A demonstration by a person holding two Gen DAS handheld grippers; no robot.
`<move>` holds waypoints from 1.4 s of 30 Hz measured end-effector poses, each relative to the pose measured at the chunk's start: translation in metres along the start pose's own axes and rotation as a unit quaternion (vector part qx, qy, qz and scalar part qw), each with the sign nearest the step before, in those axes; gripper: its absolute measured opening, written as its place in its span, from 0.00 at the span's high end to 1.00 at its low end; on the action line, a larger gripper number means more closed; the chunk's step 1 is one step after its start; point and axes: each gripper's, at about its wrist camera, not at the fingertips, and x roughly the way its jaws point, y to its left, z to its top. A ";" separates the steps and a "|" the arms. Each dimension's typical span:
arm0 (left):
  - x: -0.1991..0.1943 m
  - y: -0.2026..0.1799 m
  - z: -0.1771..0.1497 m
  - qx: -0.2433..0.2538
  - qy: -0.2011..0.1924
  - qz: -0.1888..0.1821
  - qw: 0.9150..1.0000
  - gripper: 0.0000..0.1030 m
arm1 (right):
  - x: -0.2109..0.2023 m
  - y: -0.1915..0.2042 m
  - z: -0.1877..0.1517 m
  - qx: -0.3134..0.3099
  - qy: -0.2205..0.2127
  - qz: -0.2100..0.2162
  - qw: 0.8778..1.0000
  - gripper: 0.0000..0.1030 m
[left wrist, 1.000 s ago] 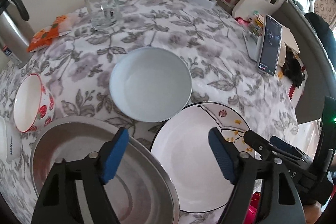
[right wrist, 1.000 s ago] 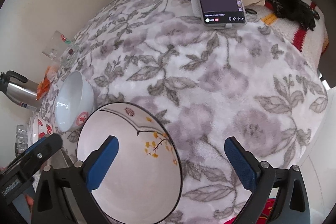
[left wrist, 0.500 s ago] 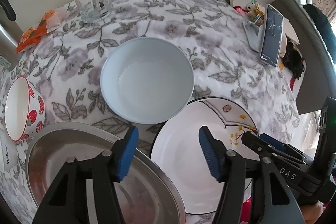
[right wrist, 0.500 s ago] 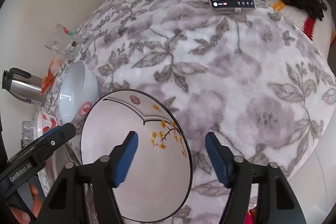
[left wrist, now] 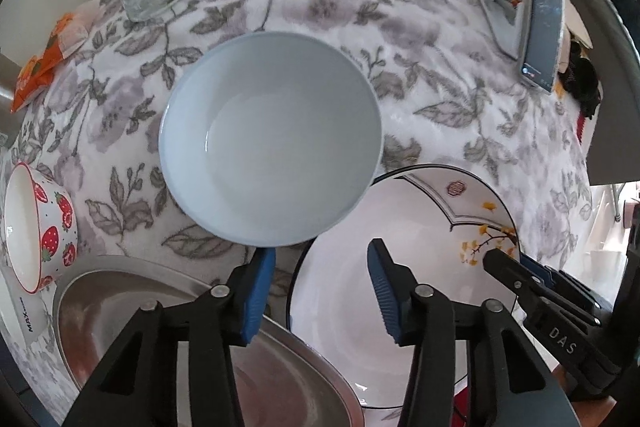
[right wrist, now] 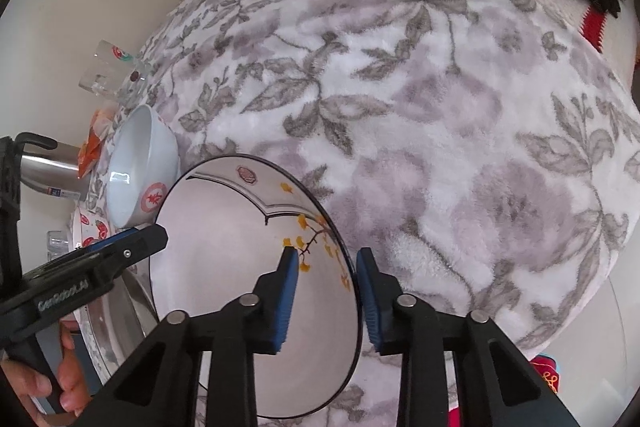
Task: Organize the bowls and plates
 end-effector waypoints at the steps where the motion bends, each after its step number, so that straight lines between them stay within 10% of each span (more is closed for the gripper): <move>1: 0.002 0.001 0.001 -0.002 0.005 -0.001 1.000 0.57 | 0.001 -0.002 0.000 0.001 0.002 0.000 1.000 0.75; 17: 0.023 -0.013 0.003 0.000 0.021 0.033 0.999 0.66 | -0.002 -0.014 0.002 0.019 -0.004 0.026 0.999 0.85; 42: 0.037 -0.027 0.005 -0.044 0.025 -0.036 0.998 0.68 | -0.008 -0.049 0.020 0.051 -0.018 0.054 0.997 0.83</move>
